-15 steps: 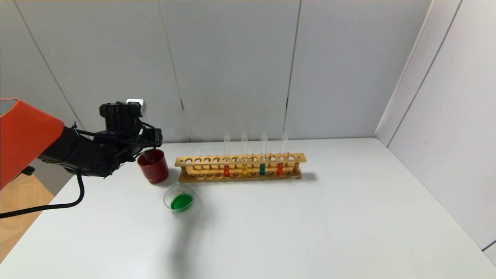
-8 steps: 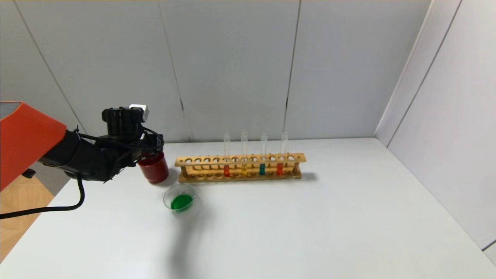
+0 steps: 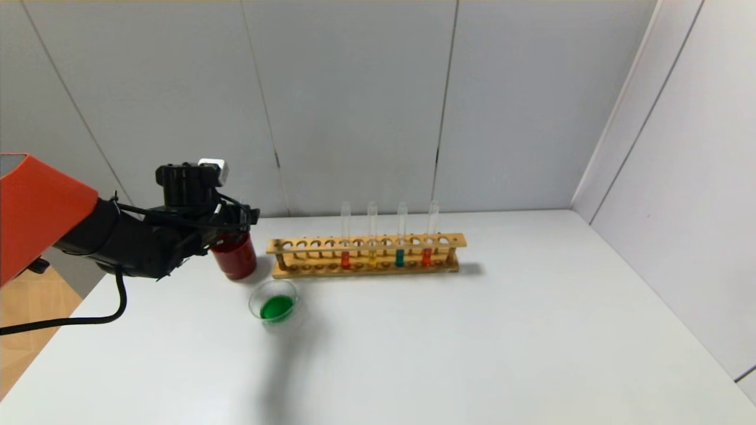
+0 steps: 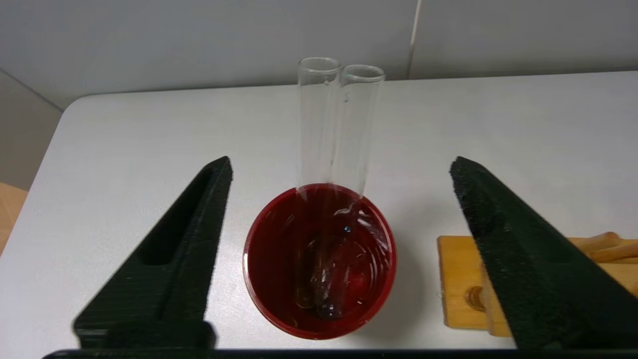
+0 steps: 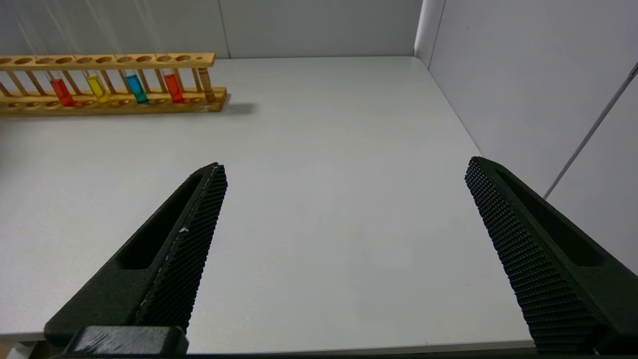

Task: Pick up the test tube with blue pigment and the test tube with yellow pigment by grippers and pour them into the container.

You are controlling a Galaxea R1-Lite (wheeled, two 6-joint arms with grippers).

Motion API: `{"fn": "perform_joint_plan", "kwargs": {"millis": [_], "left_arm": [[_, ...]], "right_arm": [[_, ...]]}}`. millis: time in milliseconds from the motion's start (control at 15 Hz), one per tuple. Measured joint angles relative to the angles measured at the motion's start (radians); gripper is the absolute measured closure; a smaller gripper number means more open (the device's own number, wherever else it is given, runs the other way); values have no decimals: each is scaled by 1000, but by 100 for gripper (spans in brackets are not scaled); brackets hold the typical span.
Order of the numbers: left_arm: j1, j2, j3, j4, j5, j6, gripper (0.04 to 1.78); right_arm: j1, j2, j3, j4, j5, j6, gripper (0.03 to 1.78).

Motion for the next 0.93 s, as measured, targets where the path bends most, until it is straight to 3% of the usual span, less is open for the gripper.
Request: {"fn": "perform_joint_plan", "kwargs": {"millis": [133, 400, 533, 733, 933], "left_arm": [[-9, -31, 8, 0, 0, 1, 9], [-43, -141, 22, 7, -8, 8, 7], [-61, -216, 70, 11, -69, 12, 7], [-66, -323, 194, 6, -235, 9, 7], [-54, -430, 277, 0, -257, 10, 7]], "right_arm": [[0, 0, 0, 0, 0, 0, 6], [0, 0, 0, 0, 0, 0, 6], [0, 0, 0, 0, 0, 0, 6], [0, 0, 0, 0, 0, 0, 6], [0, 0, 0, 0, 0, 0, 6]]}}
